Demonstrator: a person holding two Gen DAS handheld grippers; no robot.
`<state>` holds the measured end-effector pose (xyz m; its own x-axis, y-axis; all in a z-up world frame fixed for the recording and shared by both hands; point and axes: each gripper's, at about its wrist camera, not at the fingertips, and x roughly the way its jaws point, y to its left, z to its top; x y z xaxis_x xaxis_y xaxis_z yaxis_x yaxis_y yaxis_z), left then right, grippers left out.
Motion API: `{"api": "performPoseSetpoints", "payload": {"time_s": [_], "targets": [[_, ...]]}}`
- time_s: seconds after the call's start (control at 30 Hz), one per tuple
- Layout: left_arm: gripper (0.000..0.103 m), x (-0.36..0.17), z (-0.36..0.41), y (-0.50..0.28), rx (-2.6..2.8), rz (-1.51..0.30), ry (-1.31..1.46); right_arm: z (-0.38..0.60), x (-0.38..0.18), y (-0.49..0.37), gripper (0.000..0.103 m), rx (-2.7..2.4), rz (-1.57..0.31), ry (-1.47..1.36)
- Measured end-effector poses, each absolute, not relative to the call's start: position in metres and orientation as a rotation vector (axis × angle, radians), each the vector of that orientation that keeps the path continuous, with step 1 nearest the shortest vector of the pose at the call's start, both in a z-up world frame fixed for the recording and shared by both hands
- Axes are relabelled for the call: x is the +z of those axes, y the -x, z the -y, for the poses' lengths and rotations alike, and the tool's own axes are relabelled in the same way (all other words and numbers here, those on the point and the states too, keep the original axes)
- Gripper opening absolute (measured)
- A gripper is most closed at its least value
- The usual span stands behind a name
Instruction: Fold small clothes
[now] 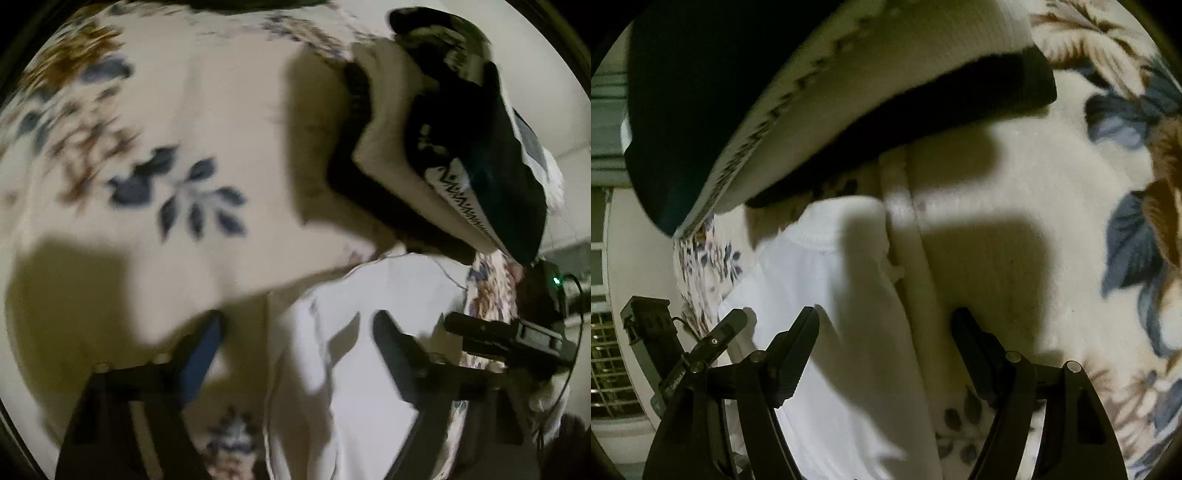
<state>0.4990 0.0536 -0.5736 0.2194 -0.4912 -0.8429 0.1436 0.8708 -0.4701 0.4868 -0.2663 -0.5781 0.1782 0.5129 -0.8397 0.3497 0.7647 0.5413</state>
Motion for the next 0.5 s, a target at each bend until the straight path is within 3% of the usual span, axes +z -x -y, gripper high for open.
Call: {"api": "performPoseSetpoints", "payload": {"time_s": [0.03,0.1,0.23,0.27,0.4,0.5], "targets": [[0.045,-0.575,-0.050,-0.502,-0.462,-1.282,0.302,0.267,-0.580,-0.489,0.075,0.134,-1.420,-0.771],[0.011,-0.576,-0.043,-0.505,-0.484,-1.282,0.269,0.269,-0.580,-0.493,0.065,0.139,-1.404,-0.783],[0.008,-0.570,-0.038,-0.507,-0.512,-1.243,0.276,0.271,-0.574,-0.497,0.014,0.116,-1.376,-0.743],[0.008,-0.567,-0.038,-0.508,-0.520,-1.234,0.290,0.274,-0.571,-0.496,0.008,0.115,-1.359,-0.748],[0.009,-0.578,-0.036,-0.519,-0.558,-1.275,0.312,0.282,-0.571,-0.493,0.006,0.102,-1.334,-0.755],[0.017,-0.590,-0.037,-0.525,-0.579,-1.327,0.351,0.282,-0.580,-0.499,0.012,0.131,-1.373,-0.787]]}}
